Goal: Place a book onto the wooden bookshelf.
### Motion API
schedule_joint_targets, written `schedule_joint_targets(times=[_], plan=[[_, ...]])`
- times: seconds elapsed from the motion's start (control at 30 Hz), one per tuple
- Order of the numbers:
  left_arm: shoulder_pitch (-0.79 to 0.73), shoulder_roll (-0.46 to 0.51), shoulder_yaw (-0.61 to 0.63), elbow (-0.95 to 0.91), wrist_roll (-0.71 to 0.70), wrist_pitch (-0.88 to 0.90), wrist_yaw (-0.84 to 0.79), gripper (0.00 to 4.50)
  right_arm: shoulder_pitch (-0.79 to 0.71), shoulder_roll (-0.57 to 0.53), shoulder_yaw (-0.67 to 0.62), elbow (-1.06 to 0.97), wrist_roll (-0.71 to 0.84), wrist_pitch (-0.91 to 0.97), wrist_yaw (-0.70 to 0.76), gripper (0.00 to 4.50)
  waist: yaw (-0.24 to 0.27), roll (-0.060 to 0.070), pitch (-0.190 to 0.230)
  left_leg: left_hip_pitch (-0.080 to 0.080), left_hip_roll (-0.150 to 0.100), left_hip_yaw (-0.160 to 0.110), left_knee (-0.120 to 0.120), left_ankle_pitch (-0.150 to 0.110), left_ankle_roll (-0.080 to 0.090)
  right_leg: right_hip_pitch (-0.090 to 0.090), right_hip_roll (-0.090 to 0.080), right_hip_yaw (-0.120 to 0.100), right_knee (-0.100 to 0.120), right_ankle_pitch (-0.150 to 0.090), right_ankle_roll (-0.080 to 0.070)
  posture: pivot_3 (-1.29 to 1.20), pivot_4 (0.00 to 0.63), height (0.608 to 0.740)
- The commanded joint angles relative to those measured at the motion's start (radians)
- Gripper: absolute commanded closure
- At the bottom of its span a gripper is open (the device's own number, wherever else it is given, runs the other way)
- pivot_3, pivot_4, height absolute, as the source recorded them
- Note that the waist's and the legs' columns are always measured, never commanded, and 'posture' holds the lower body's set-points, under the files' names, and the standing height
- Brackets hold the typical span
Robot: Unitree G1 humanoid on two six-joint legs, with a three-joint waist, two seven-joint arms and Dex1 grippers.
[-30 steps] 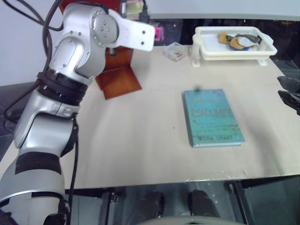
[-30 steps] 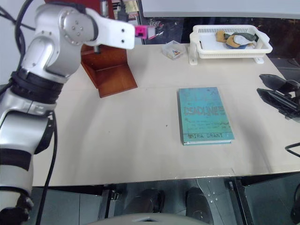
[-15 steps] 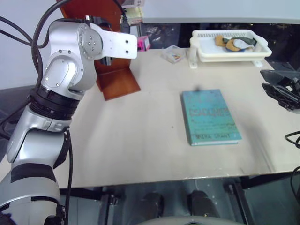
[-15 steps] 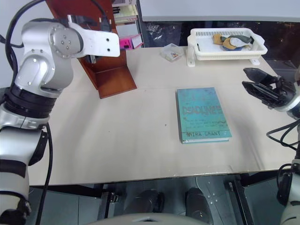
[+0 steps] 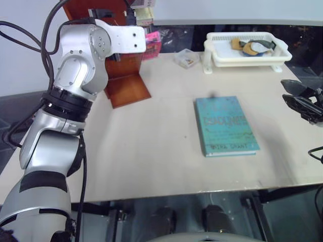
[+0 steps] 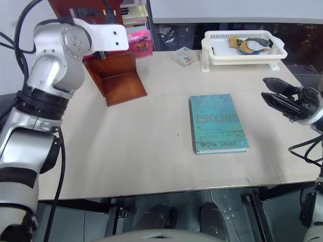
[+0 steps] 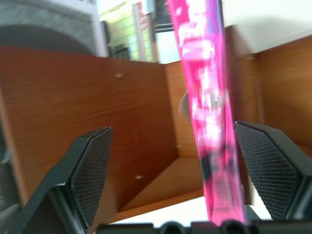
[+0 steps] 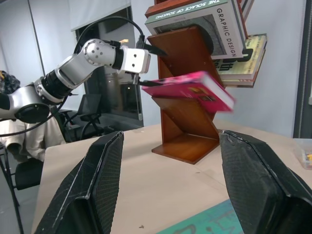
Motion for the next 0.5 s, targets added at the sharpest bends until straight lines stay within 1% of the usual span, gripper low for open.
schedule_joint_targets(times=[0.03,0.17,0.23,0.3,0.33,0.37,0.47,0.5], plan=[[-0.045,0.000,0.030,0.003,0.013,-0.014,0.041,0.06,0.008,0.002,-0.034,-0.053,0.025,-0.003,-0.012,1.32,-0.001,0.000,0.000,0.000,0.000,0.000,0.000,0.000,0.000,0.000,0.000,0.000,0.000,0.000,0.000,0.00,0.000,0.740],[-0.026,0.025,0.047,-0.066,-0.004,-0.007,-0.031,0.06,0.018,-0.001,-0.042,-0.064,0.032,0.003,-0.022,1.32,-0.001,0.000,-0.001,0.000,0.000,0.000,0.000,0.000,0.000,0.000,0.000,0.000,0.000,0.000,0.000,0.00,0.000,0.740],[0.005,0.055,0.069,-0.128,-0.023,0.009,-0.093,0.06,0.024,-0.006,-0.043,-0.067,0.029,0.004,-0.024,1.32,-0.002,0.000,-0.001,0.000,0.000,0.000,0.000,0.000,0.000,0.000,0.000,0.000,0.000,0.000,0.000,0.00,0.000,0.740],[0.078,0.099,0.113,-0.237,-0.071,0.043,-0.189,0.06,0.032,-0.012,-0.046,-0.069,0.025,0.005,-0.027,1.32,-0.005,0.001,-0.003,0.000,0.000,0.000,0.000,0.000,0.000,0.000,0.000,0.001,0.000,0.000,0.000,0.00,0.000,0.740],[0.122,0.104,0.150,-0.296,-0.113,0.084,-0.233,0.06,0.037,-0.015,-0.047,-0.070,0.023,0.006,-0.028,1.32,-0.007,0.003,-0.006,0.000,0.000,0.001,0.000,0.000,0.000,0.000,0.000,0.001,0.000,0.000,0.000,0.00,0.000,0.740],[0.163,0.123,0.175,-0.343,-0.133,0.084,-0.247,0.06,0.045,-0.018,-0.047,-0.072,0.020,0.006,-0.028,1.32,-0.006,0.004,-0.009,0.000,0.000,0.001,-0.001,0.000,0.000,0.000,0.000,0.001,0.000,0.000,0.000,0.00,0.000,0.740],[0.269,0.092,0.267,-0.463,-0.228,0.156,-0.261,0.06,0.066,-0.023,-0.049,-0.077,0.017,0.006,-0.029,1.32,-0.002,0.003,-0.012,0.000,0.000,0.000,0.000,0.000,0.000,0.000,0.001,0.001,0.000,0.000,0.000,0.00,0.000,0.740],[0.311,0.057,0.306,-0.511,-0.279,0.198,-0.263,0.06,0.076,-0.024,-0.049,-0.080,0.014,0.004,-0.032,1.32,0.000,0.003,-0.013,0.000,0.001,0.000,0.000,0.000,0.000,0.000,0.000,0.000,0.000,0.000,0.000,0.00,0.000,0.740]])
